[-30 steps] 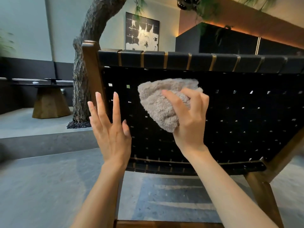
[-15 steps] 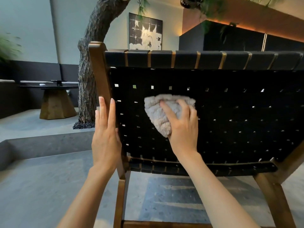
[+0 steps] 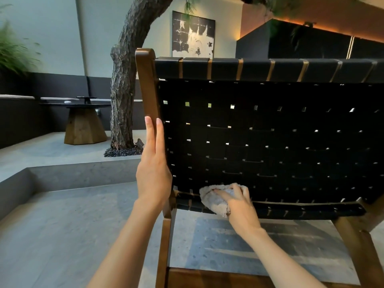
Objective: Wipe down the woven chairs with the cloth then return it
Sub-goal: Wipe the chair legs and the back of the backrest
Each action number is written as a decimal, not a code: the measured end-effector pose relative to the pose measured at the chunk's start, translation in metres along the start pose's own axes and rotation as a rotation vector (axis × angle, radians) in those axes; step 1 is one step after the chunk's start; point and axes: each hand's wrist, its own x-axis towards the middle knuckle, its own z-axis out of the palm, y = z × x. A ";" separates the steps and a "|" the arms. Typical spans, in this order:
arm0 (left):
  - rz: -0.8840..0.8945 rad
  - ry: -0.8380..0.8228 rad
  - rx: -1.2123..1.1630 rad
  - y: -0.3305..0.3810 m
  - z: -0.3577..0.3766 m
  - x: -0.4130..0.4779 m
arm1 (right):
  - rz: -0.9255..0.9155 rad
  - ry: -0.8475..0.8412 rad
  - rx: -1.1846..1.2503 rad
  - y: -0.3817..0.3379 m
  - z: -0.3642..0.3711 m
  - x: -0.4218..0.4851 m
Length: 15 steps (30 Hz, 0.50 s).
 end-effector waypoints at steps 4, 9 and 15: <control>0.065 0.016 -0.009 -0.002 -0.001 0.001 | -0.194 0.352 0.130 -0.018 -0.042 0.007; 0.119 0.110 -0.089 -0.005 -0.001 0.002 | -0.413 0.815 0.193 -0.069 -0.111 0.047; 0.040 0.172 -0.201 -0.003 0.000 0.010 | -0.239 0.932 0.090 -0.106 -0.146 0.072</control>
